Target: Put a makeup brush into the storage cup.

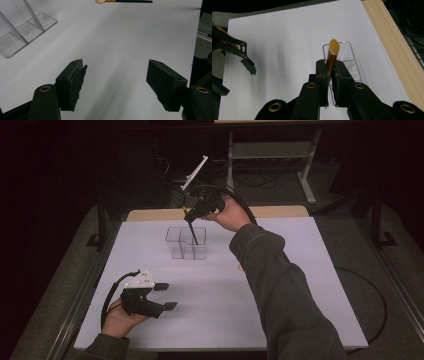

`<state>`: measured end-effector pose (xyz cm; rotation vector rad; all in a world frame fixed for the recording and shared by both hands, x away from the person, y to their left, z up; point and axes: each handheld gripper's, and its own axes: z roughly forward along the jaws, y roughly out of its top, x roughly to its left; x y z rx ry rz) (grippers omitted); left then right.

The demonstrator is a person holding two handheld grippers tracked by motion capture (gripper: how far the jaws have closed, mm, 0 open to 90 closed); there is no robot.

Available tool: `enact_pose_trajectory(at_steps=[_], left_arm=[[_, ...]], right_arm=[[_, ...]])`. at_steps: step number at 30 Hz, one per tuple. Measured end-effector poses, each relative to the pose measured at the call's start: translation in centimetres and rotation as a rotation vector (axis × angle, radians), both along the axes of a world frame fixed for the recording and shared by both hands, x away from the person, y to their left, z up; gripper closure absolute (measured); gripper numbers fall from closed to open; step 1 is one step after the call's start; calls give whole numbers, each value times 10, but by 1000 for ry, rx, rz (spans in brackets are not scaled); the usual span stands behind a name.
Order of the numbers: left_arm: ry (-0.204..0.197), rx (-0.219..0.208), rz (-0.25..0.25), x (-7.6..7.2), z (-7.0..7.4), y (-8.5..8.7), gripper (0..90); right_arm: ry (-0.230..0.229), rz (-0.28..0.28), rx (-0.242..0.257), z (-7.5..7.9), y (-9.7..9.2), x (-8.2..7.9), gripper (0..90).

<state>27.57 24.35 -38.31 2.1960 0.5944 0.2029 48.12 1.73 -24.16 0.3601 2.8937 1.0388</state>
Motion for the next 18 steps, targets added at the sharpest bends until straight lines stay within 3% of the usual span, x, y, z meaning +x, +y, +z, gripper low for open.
enact_pose_trajectory(at_steps=[18], left_arm=[[1,-5,6,-1,1,3,288]], right_arm=[[-24,-17,-23,5,26,21,832]])
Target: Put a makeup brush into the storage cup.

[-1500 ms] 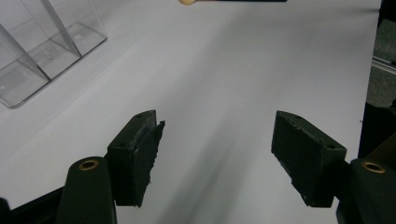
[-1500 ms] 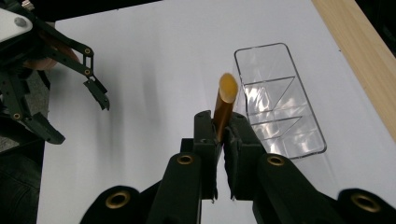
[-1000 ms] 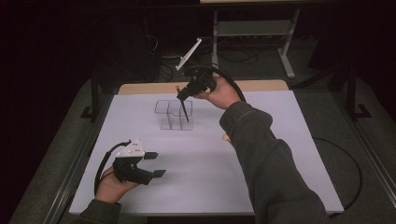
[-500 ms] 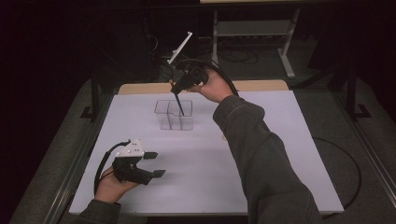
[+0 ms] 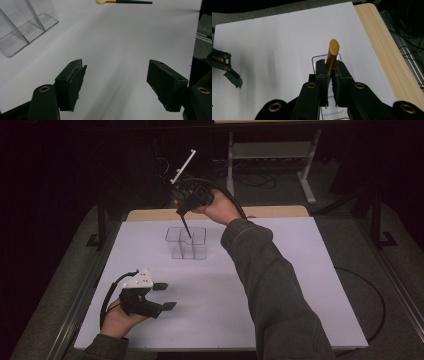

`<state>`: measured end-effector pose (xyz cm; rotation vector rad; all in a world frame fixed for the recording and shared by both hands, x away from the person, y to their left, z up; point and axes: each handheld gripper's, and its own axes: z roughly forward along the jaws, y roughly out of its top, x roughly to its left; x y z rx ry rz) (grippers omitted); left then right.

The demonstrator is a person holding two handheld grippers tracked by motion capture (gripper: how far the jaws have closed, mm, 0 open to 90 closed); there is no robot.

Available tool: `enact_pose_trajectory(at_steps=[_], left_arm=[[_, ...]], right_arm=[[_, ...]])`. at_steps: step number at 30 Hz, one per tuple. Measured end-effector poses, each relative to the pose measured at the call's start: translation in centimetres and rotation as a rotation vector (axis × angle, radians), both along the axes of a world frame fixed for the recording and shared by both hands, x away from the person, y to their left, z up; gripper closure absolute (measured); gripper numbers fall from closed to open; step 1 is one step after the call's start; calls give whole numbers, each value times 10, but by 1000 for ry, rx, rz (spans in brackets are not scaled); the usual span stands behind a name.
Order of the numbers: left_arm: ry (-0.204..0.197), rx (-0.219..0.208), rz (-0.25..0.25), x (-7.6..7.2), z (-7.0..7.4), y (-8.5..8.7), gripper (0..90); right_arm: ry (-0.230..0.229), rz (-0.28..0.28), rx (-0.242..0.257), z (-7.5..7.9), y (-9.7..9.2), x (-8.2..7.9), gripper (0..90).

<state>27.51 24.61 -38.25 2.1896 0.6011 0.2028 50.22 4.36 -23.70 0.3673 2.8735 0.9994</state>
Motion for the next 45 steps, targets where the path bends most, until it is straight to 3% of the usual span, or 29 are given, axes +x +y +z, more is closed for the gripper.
enact_pose_trajectory(at_steps=[25,45], left_arm=[[0,0,6,-1,1,2,285],[1,1,5,-1,0,2,283]], right_arm=[[20,-22,-22,-20,15,14,832],[44,-46,-14,-38,9,16,832]])
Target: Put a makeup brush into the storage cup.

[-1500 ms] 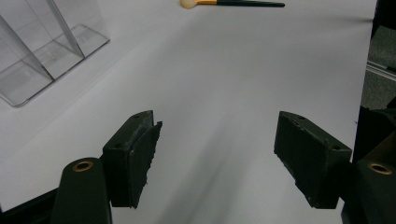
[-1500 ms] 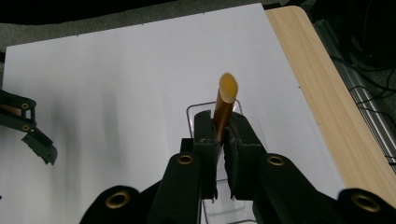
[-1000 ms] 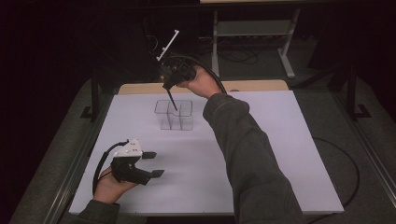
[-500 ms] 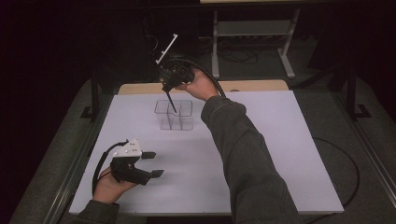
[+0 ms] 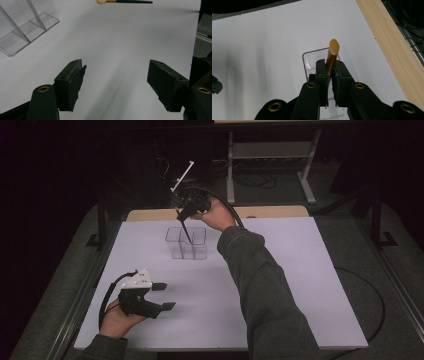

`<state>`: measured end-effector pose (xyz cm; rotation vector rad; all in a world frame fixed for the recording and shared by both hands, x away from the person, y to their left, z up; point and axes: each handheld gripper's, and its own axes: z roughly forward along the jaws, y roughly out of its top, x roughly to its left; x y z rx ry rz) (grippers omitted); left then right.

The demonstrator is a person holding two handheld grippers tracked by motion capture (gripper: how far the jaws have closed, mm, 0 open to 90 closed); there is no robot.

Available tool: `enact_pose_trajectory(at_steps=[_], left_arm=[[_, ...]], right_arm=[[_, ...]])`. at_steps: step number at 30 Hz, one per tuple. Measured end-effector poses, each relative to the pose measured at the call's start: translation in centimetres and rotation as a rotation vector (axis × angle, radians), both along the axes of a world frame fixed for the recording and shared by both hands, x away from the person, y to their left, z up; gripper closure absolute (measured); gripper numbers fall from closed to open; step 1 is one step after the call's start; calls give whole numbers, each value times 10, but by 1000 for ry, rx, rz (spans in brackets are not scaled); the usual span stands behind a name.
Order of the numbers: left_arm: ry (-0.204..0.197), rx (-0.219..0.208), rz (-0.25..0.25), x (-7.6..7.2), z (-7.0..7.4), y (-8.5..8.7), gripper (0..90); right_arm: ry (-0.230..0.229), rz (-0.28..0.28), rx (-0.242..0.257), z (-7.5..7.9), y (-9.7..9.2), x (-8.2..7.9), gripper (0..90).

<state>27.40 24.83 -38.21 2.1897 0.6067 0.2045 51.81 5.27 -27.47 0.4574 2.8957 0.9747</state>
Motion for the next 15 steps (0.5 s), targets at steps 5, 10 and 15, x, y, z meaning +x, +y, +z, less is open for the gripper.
enact_pose_trajectory(at_steps=[5,10,15], left_arm=[[-1,2,0,0,1,1,282],[3,0,1,0,0,0,281],[4,5,-2,0,0,0,281]], right_arm=[[5,-6,6,-6,-2,1,832],[15,-9,5,-11,-2,1,831],[21,-10,9,-13,-3,0,831]])
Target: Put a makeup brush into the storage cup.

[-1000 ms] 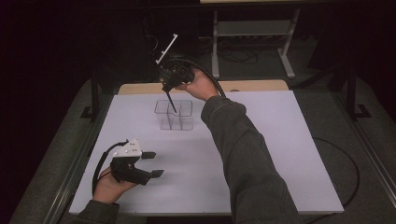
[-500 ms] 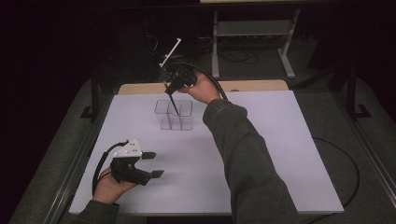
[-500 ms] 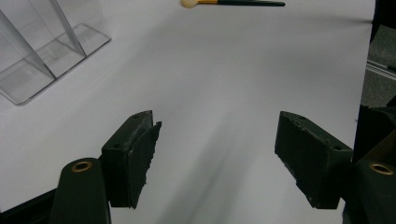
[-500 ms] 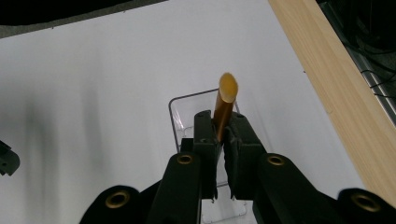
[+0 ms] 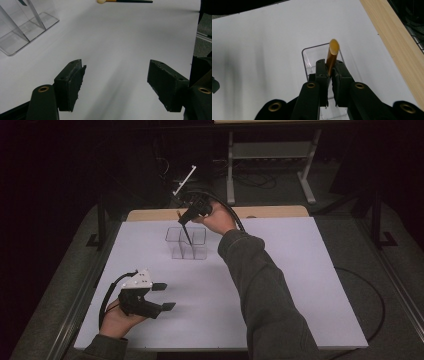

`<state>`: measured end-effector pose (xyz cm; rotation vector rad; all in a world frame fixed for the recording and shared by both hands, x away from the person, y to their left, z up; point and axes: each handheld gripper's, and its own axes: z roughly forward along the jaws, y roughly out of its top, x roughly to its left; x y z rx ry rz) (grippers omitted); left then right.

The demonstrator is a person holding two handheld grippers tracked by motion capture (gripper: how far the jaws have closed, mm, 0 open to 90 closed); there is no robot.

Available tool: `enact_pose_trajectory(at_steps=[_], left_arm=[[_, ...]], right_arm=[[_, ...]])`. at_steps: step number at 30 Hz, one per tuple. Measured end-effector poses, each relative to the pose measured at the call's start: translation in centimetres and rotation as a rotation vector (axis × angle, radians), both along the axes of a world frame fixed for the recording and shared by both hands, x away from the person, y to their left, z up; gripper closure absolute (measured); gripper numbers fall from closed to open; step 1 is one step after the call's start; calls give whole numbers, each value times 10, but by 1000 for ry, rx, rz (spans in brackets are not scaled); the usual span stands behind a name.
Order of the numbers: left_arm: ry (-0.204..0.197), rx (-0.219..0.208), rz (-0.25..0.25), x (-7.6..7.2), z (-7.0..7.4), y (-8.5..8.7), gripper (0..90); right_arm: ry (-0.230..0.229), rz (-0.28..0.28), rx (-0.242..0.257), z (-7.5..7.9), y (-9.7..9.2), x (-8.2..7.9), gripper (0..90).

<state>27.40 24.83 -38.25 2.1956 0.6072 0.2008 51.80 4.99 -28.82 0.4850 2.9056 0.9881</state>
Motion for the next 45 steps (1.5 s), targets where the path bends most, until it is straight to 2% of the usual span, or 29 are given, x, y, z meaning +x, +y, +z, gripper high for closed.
enact_pose_trajectory(at_steps=[24,40,41,42,45], left_arm=[[0,9,-5,1,1,2,280],[2,8,-6,1,0,1,280],[3,8,-6,1,0,1,280],[3,8,-6,1,0,1,280],[-1,12,-7,1,0,2,279]], right_arm=[[27,1,-11,-24,1,-2,830],[45,5,-32,-33,2,-4,822],[45,3,-35,-33,2,-4,812],[44,-2,-36,-33,2,-4,747],[54,-14,-32,-34,2,-4,685]])
